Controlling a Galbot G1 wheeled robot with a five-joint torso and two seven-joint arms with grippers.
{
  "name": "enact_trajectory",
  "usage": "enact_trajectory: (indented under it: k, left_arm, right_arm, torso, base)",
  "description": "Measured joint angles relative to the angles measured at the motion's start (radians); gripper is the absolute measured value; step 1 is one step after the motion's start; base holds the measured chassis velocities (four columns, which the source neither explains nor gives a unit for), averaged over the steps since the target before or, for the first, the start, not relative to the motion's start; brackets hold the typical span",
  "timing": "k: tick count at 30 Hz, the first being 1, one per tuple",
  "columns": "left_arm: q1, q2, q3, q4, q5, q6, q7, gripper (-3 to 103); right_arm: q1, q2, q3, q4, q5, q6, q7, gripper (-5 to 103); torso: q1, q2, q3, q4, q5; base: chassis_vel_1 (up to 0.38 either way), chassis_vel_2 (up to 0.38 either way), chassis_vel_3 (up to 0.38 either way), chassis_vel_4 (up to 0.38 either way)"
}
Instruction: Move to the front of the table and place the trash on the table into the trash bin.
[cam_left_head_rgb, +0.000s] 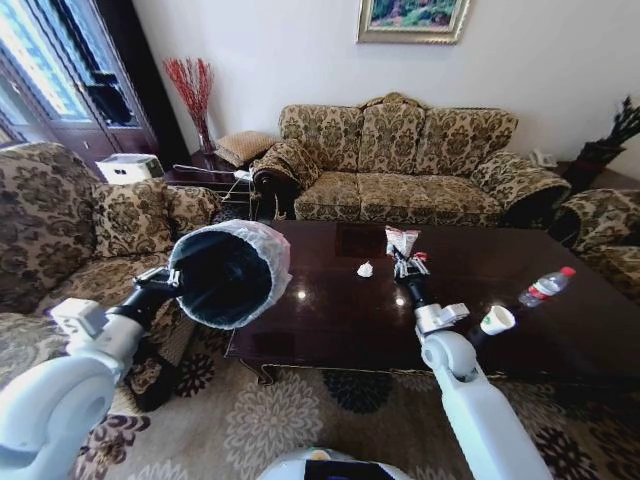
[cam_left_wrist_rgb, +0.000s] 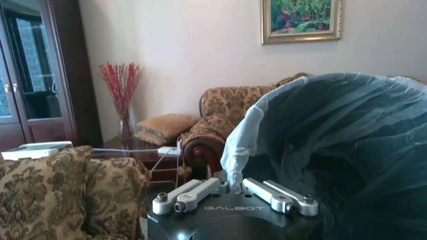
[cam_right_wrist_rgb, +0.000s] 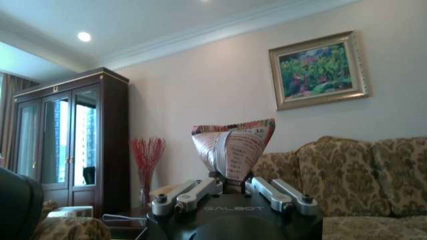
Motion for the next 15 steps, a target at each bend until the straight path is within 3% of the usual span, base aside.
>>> enact_trajectory:
  k: [3, 6, 10, 15]
  left_arm:
    - [0.0, 0.006, -0.004, 0.0, -0.004, 0.007, -0.001, 0]
    - [-0.01, 0.064, -0.026, 0.031, -0.027, 0.044, 0.005, 0]
    - [-0.04, 0.209, -0.078, 0.124, -0.078, 0.14, 0.022, 0]
    - [-0.059, 0.292, -0.109, 0.178, -0.106, 0.193, 0.03, 0]
  right_arm:
    - [-0.006, 0.0, -0.013, 0.005, -0.002, 0.005, -0.008, 8]
    - [-0.007, -0.007, -0.027, 0.015, 0.0, 0.013, -0.031, 8]
    - [0.029, -0.025, -0.06, 0.026, 0.015, 0.021, -0.086, 8]
    - [0.07, -0.038, -0.096, 0.039, 0.046, 0.029, -0.152, 8]
  torso:
    - [0.0, 0.0, 0.0, 0.0002, -0.0005]
    - [0.0, 0.0, 0.0, 0.0, 0.0002]
    - [0.0, 0.0, 0.0, -0.0001, -0.0006]
    - [0.0, 0.0, 0.0, 0.0002, -0.0001]
  base:
    - [0.0, 0.0, 0.0, 0.0]
    - [0.0, 0.0, 0.0, 0.0]
    - [0.0, 0.0, 0.0, 0.0]
    - [0.0, 0.0, 0.0, 0.0]
